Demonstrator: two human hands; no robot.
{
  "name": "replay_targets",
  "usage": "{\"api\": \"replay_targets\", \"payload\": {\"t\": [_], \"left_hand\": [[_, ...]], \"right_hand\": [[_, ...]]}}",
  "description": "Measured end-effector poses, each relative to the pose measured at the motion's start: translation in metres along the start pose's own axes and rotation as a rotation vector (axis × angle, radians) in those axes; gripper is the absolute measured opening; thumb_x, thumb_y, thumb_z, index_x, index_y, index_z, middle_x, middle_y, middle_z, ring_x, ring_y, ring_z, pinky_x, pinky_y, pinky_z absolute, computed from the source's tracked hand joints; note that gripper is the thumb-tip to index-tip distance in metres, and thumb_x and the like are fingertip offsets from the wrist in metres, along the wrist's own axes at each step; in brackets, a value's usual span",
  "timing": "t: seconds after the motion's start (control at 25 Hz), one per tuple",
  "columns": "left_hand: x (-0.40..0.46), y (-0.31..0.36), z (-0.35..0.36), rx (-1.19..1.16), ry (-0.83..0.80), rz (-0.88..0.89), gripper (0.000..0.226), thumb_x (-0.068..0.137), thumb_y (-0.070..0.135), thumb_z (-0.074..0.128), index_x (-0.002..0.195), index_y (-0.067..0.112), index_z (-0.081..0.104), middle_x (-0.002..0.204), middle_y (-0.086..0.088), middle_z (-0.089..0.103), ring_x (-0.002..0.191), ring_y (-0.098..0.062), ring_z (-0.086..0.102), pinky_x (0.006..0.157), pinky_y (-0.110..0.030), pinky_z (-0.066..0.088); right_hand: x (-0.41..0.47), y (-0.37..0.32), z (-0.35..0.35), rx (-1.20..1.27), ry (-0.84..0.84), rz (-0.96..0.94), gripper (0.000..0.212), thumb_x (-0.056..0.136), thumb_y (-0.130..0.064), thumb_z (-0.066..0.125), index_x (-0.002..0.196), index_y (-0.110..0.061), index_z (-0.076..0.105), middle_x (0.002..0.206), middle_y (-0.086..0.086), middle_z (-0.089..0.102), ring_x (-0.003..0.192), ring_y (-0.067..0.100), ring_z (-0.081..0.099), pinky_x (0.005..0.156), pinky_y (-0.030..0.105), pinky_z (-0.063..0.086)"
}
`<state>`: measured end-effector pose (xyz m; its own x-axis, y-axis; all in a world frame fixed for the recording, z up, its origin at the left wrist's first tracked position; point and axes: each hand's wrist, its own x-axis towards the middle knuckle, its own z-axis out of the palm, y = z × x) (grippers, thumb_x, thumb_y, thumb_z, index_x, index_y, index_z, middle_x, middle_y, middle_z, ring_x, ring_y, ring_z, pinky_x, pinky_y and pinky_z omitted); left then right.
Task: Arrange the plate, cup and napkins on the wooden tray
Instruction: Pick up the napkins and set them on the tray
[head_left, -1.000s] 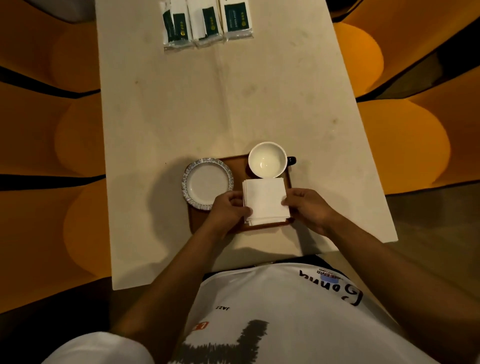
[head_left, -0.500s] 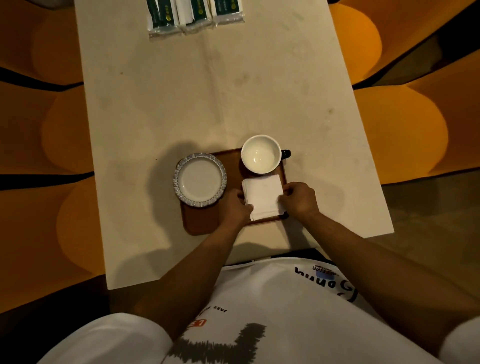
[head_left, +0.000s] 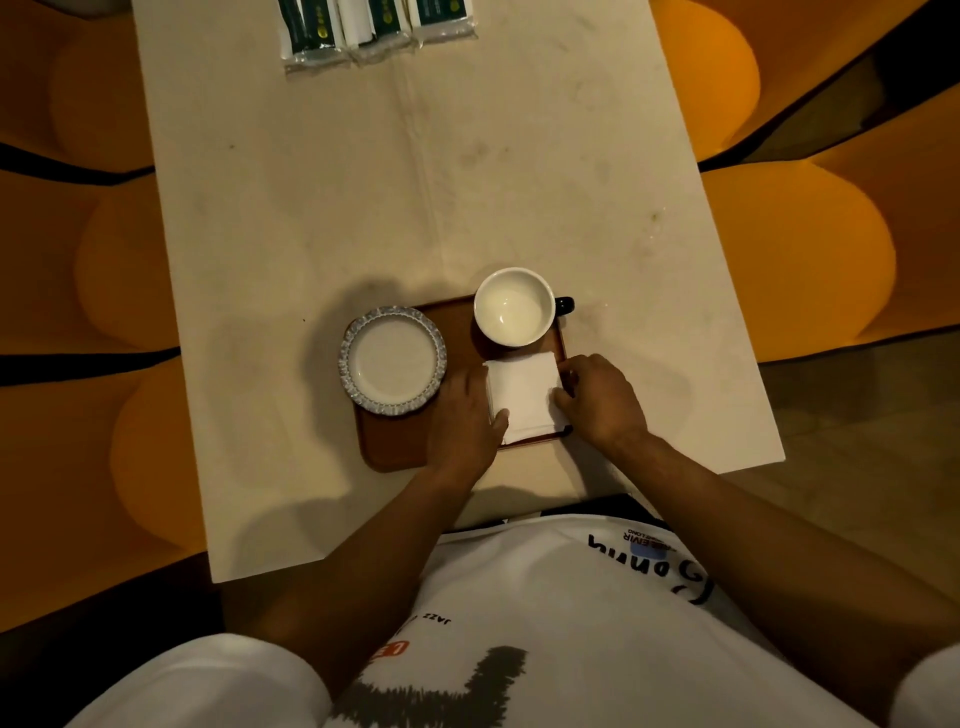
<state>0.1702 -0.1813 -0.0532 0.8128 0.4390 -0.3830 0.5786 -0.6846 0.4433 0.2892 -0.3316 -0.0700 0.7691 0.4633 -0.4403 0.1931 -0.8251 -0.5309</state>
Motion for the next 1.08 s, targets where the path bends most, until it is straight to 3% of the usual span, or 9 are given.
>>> {"api": "replay_targets", "payload": {"t": [0.08,0.2,0.36,0.56,0.72,0.84,0.96,1.08], "left_hand": [[-0.002,-0.003,0.001,0.156,-0.040,0.138,0.070,0.094,0.037,0.059,0.152,0.009,0.031,0.157,-0.017,0.033,0.146,-0.033,0.031,0.118,-0.042,0.034],[-0.002,-0.006,0.008,0.266,-0.168,0.178,0.078,0.099,0.039,0.049,0.159,0.010,0.009,0.169,-0.015,0.004,0.156,-0.032,0.004,0.125,-0.042,0.016],[0.000,-0.008,0.016,0.298,-0.250,0.152,0.080,0.100,0.037,0.048,0.158,0.009,0.001,0.169,-0.016,-0.003,0.156,-0.032,0.000,0.126,-0.045,0.016],[0.003,-0.008,0.021,0.304,-0.237,0.133,0.082,0.099,0.036,0.051,0.158,0.010,0.001,0.169,-0.015,-0.004,0.156,-0.032,0.001,0.125,-0.046,0.018],[0.001,-0.005,0.020,0.276,-0.229,0.122,0.080,0.098,0.035,0.052,0.159,0.011,0.004,0.169,-0.014,0.000,0.156,-0.033,0.003,0.125,-0.047,0.017],[-0.004,-0.002,0.009,0.180,-0.130,0.121,0.073,0.095,0.036,0.053,0.156,0.010,0.021,0.165,-0.017,0.020,0.152,-0.033,0.019,0.123,-0.047,0.023],[-0.013,-0.004,-0.009,0.011,0.089,0.064,0.055,0.092,0.027,0.058,0.142,0.009,0.044,0.142,-0.017,0.051,0.128,-0.032,0.050,0.107,-0.044,0.044],[-0.017,-0.022,-0.028,-0.138,0.195,-0.140,0.040,0.093,0.021,0.057,0.131,0.007,0.055,0.126,-0.014,0.059,0.110,-0.030,0.058,0.094,-0.046,0.052]], "right_hand": [[0.000,0.004,-0.004,-0.008,-0.086,-0.107,0.052,0.089,-0.022,0.065,0.138,-0.022,0.047,0.115,0.009,0.054,0.096,0.025,0.058,0.083,0.031,0.048],[0.000,0.009,-0.007,-0.074,-0.257,-0.137,0.077,0.088,-0.016,0.065,0.152,-0.028,0.023,0.123,0.012,0.048,0.102,0.027,0.055,0.090,0.035,0.050],[-0.002,0.013,-0.005,-0.114,-0.342,-0.134,0.100,0.079,-0.014,0.076,0.155,-0.027,0.013,0.121,0.014,0.052,0.101,0.028,0.056,0.086,0.036,0.050],[-0.003,0.015,-0.003,-0.094,-0.309,-0.141,0.104,0.075,-0.014,0.080,0.154,-0.027,0.014,0.125,0.015,0.054,0.107,0.031,0.057,0.091,0.041,0.051],[-0.002,0.016,-0.003,-0.087,-0.321,-0.127,0.099,0.077,-0.018,0.078,0.153,-0.028,0.016,0.126,0.014,0.055,0.106,0.031,0.057,0.090,0.040,0.050],[-0.002,0.010,-0.002,-0.024,-0.217,-0.153,0.069,0.086,-0.024,0.066,0.147,-0.022,0.034,0.123,0.012,0.060,0.103,0.029,0.060,0.088,0.038,0.051],[0.001,-0.013,0.005,0.055,-0.083,-0.222,0.041,0.091,-0.025,0.059,0.131,-0.016,0.055,0.107,0.012,0.070,0.093,0.029,0.065,0.080,0.029,0.047],[0.006,-0.049,0.021,0.111,-0.150,-0.232,0.032,0.094,-0.022,0.057,0.124,-0.012,0.061,0.106,0.015,0.073,0.096,0.031,0.067,0.084,0.033,0.049]]}}
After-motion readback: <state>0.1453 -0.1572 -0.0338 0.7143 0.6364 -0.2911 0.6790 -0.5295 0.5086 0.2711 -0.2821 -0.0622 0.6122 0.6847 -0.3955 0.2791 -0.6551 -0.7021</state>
